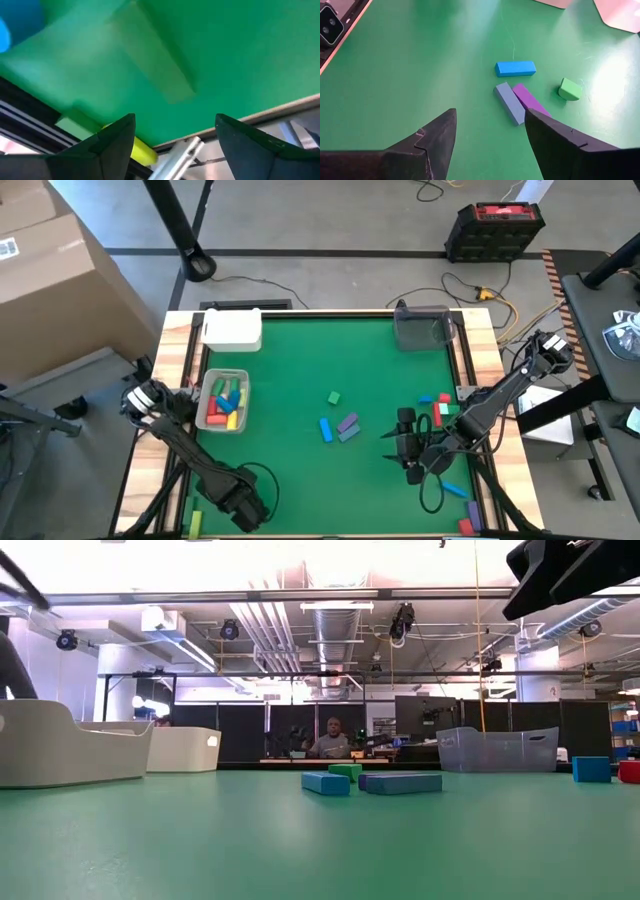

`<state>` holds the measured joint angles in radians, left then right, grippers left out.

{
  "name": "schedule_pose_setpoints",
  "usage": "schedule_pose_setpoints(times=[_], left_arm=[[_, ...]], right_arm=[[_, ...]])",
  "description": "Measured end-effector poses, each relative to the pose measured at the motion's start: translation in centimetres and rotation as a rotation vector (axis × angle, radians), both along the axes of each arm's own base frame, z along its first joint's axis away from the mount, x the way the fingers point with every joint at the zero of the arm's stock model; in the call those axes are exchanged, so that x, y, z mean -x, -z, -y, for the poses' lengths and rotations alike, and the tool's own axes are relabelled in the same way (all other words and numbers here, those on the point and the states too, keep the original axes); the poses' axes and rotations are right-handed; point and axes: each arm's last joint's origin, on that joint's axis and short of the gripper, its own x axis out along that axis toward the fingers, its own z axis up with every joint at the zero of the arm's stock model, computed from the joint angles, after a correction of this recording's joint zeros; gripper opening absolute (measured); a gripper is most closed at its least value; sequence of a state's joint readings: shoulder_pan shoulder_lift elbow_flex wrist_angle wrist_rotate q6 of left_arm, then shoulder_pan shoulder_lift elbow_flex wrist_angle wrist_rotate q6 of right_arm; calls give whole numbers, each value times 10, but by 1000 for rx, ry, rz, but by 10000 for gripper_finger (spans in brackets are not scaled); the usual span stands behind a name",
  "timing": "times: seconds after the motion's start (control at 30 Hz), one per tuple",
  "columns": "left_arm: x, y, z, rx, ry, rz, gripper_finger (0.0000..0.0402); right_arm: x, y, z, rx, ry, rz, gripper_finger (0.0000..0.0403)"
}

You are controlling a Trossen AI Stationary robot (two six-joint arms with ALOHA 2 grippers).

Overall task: Sort blocks by size
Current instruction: Put the green rectangular block into the white bin

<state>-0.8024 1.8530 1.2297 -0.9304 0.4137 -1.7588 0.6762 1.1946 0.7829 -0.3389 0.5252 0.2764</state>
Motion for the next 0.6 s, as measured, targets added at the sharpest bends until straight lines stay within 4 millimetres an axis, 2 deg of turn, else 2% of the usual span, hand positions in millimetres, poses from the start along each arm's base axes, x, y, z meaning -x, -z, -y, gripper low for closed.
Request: schedule_pose_setpoints(times=[0.47, 0.6], left_arm=[[9, 28, -10, -20, -62, -14, 257], [13, 35, -15, -34, -99, -31, 237]], right_arm=[[0, 1, 0, -4, -1, -4, 220], [0, 1, 0, -4, -1, -4, 221]])
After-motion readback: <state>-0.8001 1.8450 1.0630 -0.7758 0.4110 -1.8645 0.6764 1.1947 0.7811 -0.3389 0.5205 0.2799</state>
